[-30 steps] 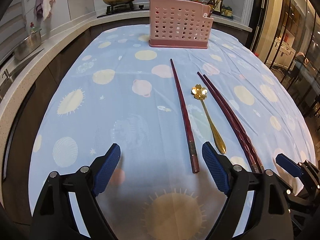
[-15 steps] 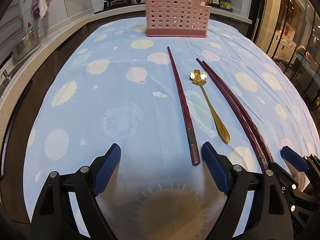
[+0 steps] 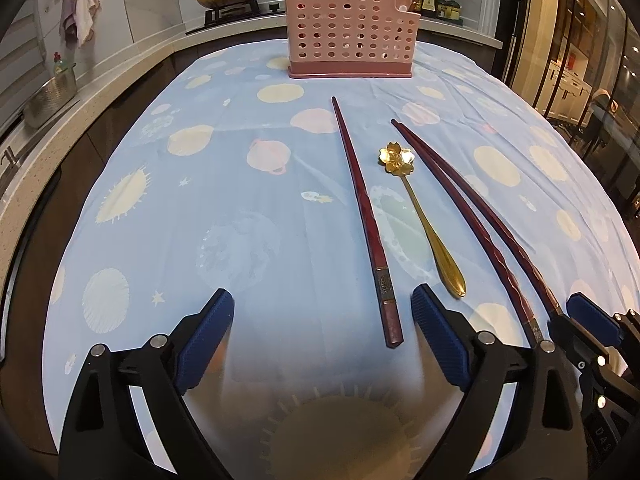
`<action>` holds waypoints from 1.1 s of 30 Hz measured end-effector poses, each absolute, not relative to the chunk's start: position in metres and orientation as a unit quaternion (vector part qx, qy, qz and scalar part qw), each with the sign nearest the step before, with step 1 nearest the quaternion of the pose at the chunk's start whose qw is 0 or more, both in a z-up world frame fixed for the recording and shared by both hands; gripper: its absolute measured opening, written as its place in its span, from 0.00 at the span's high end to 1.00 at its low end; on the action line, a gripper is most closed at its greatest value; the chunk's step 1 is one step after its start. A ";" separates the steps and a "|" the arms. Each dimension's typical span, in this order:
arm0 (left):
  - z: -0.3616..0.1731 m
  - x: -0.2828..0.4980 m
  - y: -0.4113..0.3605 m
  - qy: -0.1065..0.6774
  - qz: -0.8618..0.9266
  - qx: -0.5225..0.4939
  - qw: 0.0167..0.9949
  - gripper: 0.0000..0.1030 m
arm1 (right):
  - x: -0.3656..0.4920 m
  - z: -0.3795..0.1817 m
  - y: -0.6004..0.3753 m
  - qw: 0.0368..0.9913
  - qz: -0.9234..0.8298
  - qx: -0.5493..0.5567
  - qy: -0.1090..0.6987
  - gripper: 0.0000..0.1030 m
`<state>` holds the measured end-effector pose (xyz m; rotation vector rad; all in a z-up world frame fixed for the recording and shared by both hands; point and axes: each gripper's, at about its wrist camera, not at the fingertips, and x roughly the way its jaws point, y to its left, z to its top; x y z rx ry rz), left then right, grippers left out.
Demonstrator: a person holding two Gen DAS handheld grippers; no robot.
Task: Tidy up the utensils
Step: 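Move both tools back toward the remaining dark red chopsticks, then grasp a dark red chopstick with the left tool while the right tool grasps another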
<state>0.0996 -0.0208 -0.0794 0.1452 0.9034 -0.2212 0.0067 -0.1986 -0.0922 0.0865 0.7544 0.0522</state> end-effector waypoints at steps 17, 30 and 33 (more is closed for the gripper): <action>-0.074 0.095 -0.028 0.425 -0.139 0.072 0.892 0.63 | 0.009 -0.092 -0.199 0.928 0.032 0.044 0.369 0.92; -0.074 0.096 -0.025 0.427 -0.150 0.059 0.890 0.82 | 0.007 -0.091 -0.200 0.927 0.036 0.050 0.370 0.93; -0.074 0.095 -0.024 0.425 -0.149 0.058 0.891 0.82 | 0.007 -0.091 -0.200 0.927 0.037 0.052 0.370 0.93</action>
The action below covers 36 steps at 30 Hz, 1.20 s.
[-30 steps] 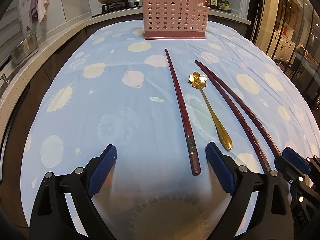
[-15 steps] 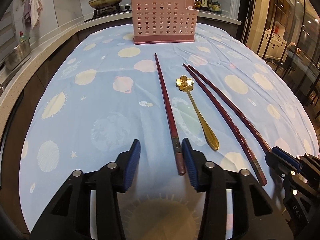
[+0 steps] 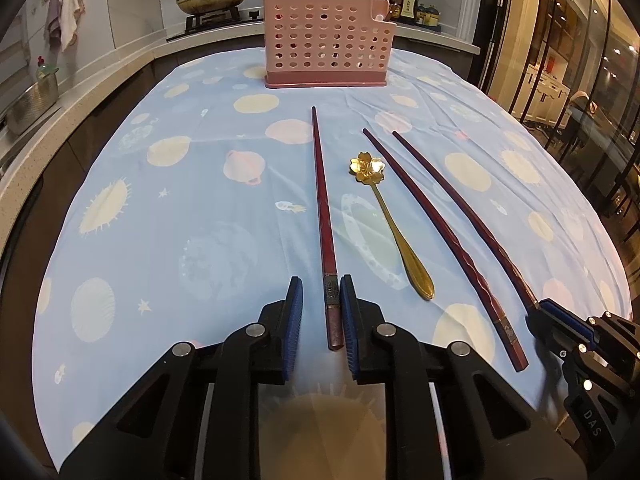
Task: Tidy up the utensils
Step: 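Grasp a dark red chopstick with the left tool while the right tool grasps another, then lift and carry both dark red chopsticks into the pink holder with both tools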
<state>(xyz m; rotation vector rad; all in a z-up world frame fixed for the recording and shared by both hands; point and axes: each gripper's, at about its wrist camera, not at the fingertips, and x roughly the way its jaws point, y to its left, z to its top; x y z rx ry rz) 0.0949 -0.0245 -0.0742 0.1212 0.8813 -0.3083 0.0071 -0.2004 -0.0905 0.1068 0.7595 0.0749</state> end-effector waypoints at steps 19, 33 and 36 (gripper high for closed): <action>-0.050 0.082 -0.009 0.416 -0.164 0.032 0.894 0.93 | -0.001 -0.061 -0.212 0.937 0.038 0.066 0.340 0.93; 0.025 0.086 -0.001 0.334 -0.177 0.012 0.926 0.93 | 0.017 0.025 -0.242 0.966 0.048 0.095 0.237 0.93; 0.041 0.093 -0.002 0.314 -0.177 0.013 0.933 0.93 | 0.026 0.042 -0.246 0.970 0.050 0.096 0.219 0.93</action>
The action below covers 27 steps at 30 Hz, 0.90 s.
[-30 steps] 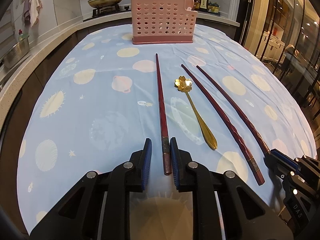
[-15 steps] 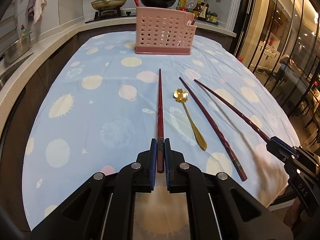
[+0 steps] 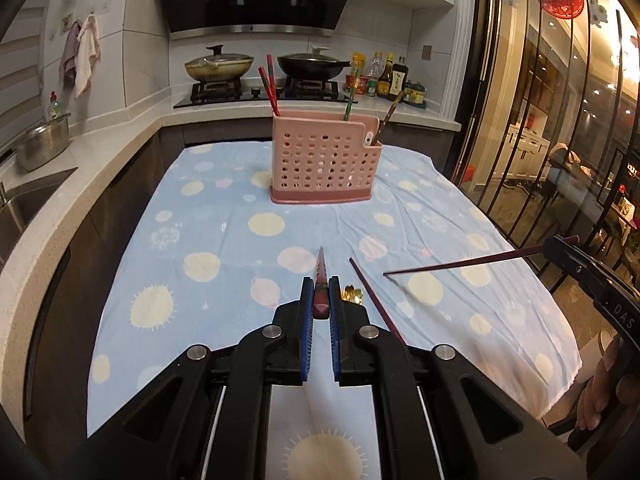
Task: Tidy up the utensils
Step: 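Lift and carry both dark red chopsticks into the pink holder with both tools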
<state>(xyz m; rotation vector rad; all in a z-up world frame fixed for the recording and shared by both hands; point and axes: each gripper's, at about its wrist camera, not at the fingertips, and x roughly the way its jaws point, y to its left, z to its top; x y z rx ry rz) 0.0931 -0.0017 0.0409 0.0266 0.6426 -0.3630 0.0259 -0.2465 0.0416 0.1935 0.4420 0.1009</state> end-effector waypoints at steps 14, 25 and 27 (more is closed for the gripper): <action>0.089 0.137 -0.009 0.264 -0.172 0.011 0.949 0.93 | 0.066 0.083 -0.259 0.978 0.053 0.096 0.177 0.93; 0.127 0.168 -0.022 0.230 -0.173 0.025 0.957 0.93 | 0.110 0.118 -0.264 0.980 0.069 0.106 0.155 0.93; 0.136 0.175 -0.024 0.222 -0.173 0.026 0.959 0.93 | 0.121 0.127 -0.263 0.981 0.072 0.104 0.149 0.93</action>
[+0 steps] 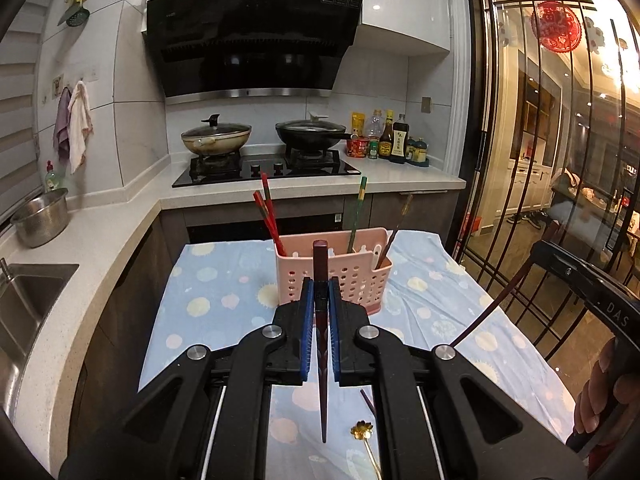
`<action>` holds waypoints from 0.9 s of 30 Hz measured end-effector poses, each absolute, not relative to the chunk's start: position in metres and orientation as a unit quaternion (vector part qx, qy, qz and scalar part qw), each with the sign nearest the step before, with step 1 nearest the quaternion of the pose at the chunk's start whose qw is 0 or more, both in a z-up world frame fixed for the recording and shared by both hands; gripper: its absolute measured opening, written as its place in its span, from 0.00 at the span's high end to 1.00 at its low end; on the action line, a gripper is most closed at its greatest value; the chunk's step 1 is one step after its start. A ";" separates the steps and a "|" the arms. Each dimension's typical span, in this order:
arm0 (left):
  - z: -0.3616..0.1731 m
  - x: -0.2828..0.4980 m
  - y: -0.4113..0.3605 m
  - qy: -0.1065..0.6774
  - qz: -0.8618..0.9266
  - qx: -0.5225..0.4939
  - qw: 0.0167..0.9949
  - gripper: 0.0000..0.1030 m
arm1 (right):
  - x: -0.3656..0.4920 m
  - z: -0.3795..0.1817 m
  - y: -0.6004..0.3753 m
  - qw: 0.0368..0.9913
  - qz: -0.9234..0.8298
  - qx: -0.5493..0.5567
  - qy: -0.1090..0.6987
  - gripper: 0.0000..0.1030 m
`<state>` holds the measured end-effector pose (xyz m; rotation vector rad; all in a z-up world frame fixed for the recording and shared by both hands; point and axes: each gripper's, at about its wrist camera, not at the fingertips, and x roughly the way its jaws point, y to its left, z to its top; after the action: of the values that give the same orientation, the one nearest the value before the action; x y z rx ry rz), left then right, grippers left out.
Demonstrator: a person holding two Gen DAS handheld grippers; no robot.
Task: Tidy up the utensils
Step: 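Lift and carry both dark red chopsticks into the pink holder with both tools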
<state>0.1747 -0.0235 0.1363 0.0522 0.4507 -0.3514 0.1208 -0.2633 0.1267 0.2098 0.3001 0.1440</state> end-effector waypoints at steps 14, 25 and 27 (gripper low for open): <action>0.215 0.249 -0.040 0.159 -0.167 0.033 0.973 0.93 | 0.217 0.192 -0.260 0.985 0.074 0.112 0.112 0.93; 0.226 0.310 -0.054 0.158 -0.157 0.037 0.974 0.93 | 0.303 0.189 -0.250 0.982 0.067 0.113 0.134 0.93; 0.217 0.320 -0.056 0.169 -0.157 0.036 0.972 0.93 | 0.316 0.176 -0.247 0.980 0.069 0.111 0.151 0.93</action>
<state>0.3205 -0.0560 0.2172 0.0729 0.3405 -0.3173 0.3157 -0.2467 0.1759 0.2233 0.3048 0.1380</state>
